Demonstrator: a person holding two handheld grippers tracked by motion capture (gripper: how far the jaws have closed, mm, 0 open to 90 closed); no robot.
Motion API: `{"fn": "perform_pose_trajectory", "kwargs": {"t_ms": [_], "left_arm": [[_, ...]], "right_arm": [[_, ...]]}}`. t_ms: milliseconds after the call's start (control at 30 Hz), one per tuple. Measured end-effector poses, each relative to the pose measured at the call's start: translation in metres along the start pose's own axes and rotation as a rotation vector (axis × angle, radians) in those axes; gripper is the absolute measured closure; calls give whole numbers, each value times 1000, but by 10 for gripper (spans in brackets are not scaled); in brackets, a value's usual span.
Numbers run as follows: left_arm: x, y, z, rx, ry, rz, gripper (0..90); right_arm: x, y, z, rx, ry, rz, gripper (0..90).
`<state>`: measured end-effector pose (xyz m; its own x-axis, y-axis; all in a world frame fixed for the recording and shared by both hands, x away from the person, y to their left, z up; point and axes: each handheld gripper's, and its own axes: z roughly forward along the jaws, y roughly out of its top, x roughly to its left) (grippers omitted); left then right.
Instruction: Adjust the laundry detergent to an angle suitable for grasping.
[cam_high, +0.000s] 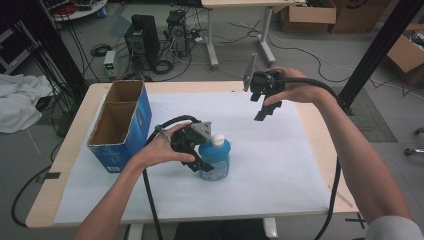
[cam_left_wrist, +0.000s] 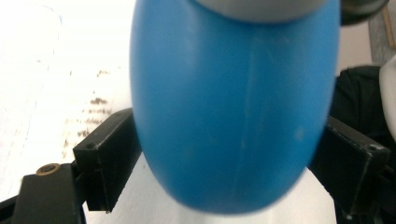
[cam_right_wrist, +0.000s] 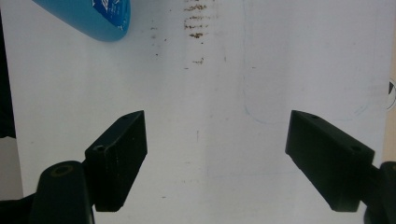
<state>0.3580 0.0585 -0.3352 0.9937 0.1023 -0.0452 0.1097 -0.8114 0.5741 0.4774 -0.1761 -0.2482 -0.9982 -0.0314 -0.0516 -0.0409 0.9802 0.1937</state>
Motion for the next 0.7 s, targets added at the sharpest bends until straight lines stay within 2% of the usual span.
{"fn": "perform_pose_trajectory", "kwargs": {"t_ms": [33, 333, 533, 567, 700], "left_arm": [[-1, 1, -3, 20, 4, 8, 164], [-4, 1, -18, 53, 23, 14, 164], [0, -1, -30, 110, 18, 19, 165], [2, -1, -33, 130, 22, 20, 165], [5, 0, -40, 156, 35, 21, 165]], "right_arm": [[0, 0, 0, 1, 0, 0, 207], [1, 3, 1, 1, 1, -6, 207], [1, 3, 0, 0, 1, -6, 207], [1, 2, 0, 1, 1, -4, 207], [1, 2, 1, 1, 1, -2, 207]]}}
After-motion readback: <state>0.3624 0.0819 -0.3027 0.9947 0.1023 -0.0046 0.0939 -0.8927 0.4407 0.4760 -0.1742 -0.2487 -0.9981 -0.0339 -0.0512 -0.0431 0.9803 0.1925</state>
